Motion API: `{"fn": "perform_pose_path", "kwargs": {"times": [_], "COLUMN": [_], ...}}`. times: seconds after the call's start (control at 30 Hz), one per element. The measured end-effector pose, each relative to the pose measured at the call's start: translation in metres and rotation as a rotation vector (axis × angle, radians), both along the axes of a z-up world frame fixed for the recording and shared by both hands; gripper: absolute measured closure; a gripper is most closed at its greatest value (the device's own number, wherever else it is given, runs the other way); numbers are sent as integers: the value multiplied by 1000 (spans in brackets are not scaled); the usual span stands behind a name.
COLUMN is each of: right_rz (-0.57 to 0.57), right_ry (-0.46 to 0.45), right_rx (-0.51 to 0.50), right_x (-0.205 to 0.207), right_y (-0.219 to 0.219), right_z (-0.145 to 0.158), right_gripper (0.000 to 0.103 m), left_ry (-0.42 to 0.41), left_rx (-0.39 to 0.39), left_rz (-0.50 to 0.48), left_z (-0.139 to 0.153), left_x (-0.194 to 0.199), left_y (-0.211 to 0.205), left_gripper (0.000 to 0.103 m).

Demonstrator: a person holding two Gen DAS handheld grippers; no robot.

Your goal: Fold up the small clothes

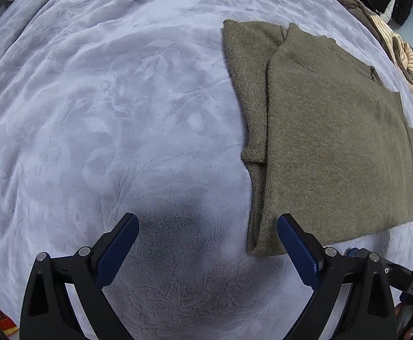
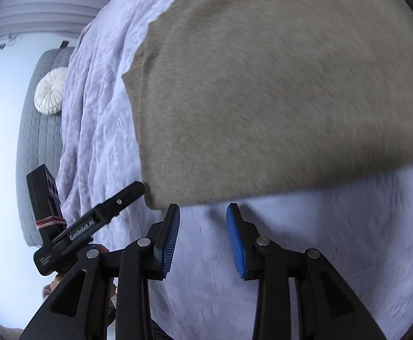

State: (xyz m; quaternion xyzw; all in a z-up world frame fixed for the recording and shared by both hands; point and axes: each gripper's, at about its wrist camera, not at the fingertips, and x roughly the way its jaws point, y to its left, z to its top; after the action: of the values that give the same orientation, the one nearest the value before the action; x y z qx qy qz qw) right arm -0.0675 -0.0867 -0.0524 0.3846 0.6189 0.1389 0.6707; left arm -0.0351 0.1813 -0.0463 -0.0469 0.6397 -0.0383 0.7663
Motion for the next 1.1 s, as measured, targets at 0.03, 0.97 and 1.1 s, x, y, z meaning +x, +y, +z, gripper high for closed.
{"fn": "perform_pose_path", "kwargs": {"times": [0.03, 0.97, 1.1], "right_rz": [-20, -229, -178], "right_ry": [8, -176, -159], "right_rx": [16, 327, 285], "right_x": [-5, 47, 50], "right_y": [0, -7, -1], "right_z": [-4, 16, 14], "right_gripper": [65, 95, 95], "left_ry": [2, 138, 115], "left_rx": [-1, -798, -743], "left_rz": [-5, 22, -60], "left_z": [-1, -31, -17], "left_x": [-1, 105, 119], "left_y": [-1, -26, -60], "left_gripper": [5, 5, 10]}}
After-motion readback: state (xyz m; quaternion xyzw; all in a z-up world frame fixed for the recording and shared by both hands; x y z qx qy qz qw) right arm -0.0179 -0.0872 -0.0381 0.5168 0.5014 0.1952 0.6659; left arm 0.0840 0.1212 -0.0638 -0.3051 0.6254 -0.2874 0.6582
